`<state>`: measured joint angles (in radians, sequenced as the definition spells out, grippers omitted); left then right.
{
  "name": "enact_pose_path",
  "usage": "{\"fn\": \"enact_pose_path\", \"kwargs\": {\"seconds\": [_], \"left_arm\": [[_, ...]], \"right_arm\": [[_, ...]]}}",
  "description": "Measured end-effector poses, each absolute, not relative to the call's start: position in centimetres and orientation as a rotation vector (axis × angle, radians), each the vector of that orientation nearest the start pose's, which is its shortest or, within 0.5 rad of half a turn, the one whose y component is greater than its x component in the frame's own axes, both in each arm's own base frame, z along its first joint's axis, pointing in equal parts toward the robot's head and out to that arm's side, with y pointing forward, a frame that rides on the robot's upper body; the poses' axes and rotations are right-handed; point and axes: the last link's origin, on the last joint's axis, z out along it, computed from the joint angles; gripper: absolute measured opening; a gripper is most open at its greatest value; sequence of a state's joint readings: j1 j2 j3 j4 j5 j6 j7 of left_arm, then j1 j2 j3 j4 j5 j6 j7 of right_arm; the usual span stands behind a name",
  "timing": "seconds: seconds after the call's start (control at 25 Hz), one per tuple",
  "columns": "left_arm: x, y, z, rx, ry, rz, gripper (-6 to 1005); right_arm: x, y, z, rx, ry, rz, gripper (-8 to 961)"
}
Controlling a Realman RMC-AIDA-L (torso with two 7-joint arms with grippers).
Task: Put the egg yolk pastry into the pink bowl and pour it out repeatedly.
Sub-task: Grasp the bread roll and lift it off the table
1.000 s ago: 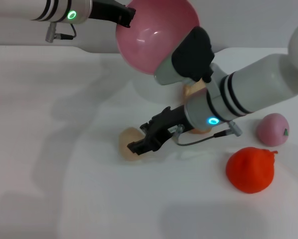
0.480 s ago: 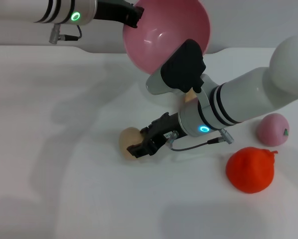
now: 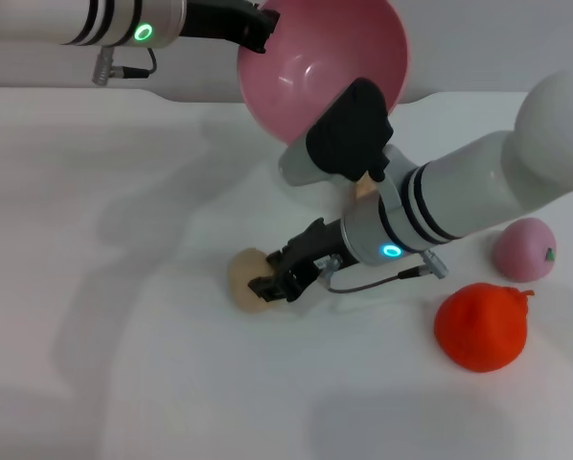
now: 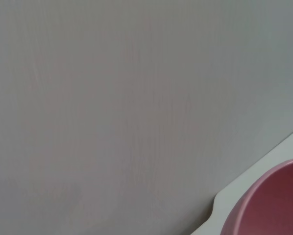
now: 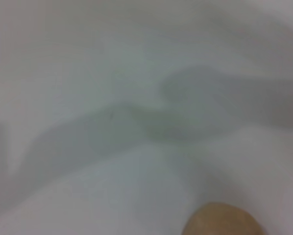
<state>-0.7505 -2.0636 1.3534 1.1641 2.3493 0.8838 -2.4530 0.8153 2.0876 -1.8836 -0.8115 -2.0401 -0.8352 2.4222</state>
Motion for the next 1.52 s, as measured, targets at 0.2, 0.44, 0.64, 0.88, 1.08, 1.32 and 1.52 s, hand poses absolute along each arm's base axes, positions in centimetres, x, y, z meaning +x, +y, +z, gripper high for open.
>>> {"fn": "enact_pose_path", "kwargs": {"seconds": [0.2,0.44,0.64,0.88,1.08,1.32,1.52], "left_arm": [[-10.5,44.7,0.9,-2.368,-0.604,-0.229,44],[-10.4,44.4,1.0,-2.369,-0.591,-0.23,43],[-10.5,44.4,0.9,-2.369,-0.594,-0.228,43],[-10.7,44.4,1.0,-2.366,-0.596,-0.226,44],[-11.1,44.5,1.2,-2.355,-0.602,-0.22,44],[-11.7,44.6,1.3,-2.345,-0.617,-0.208,44],[-12.2,44.6,1.2,-2.341,-0.631,-0.197,44]], "right_arm": [[14.1,36.3,-14.1,-2.816,0.668,-0.174,341],[14.0,36.3,-14.1,-2.816,0.664,-0.173,213],[14.0,36.3,-14.0,-2.819,0.655,-0.168,193],[13.8,36.1,-13.5,-2.821,0.643,-0.127,168],[13.3,34.6,-10.7,-2.862,0.623,0.013,123],[12.3,31.6,-4.7,-2.9,0.47,0.24,79],[10.7,29.3,1.0,-2.893,0.306,0.542,61]]}}
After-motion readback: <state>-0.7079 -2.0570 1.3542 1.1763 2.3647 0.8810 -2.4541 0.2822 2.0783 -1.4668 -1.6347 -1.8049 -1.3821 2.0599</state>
